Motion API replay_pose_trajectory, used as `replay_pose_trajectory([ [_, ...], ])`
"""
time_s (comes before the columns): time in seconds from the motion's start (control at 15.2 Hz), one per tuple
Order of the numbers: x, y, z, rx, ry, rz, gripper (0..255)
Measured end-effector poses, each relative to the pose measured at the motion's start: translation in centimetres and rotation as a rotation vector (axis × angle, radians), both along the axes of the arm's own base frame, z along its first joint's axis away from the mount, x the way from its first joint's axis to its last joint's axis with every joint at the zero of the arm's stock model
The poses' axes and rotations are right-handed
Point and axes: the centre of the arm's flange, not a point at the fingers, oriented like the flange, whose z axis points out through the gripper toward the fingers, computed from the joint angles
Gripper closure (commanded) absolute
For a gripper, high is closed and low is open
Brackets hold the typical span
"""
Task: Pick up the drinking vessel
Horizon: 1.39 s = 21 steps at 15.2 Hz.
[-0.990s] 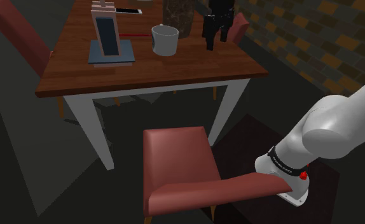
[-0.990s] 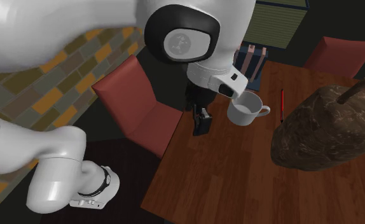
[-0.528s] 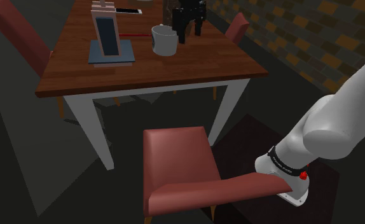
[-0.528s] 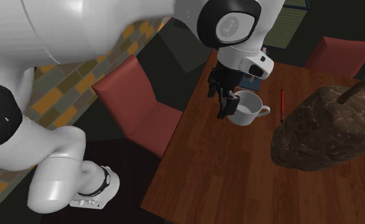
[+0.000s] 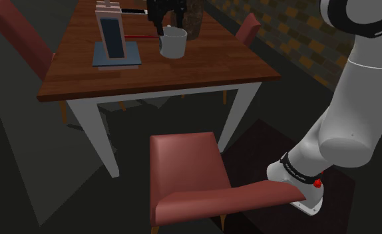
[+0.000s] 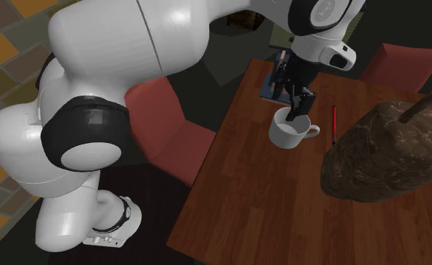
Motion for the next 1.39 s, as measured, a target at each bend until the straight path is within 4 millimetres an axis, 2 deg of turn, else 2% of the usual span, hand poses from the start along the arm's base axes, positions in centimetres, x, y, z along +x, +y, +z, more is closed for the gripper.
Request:
replay_pose_trajectory([
  [0.13, 1.3, 0.9, -0.3, 0.001, 0.000, 0.000, 0],
  [0.59, 1.7, 1.3, -3.8, 0.001, -0.001, -0.001, 0],
  [0.66, 1.7, 1.3, -3.9, 0.001, -0.001, -0.001, 255],
  [1.39, 1.7, 1.3, -3.9, 0.001, -0.001, -0.001, 255],
])
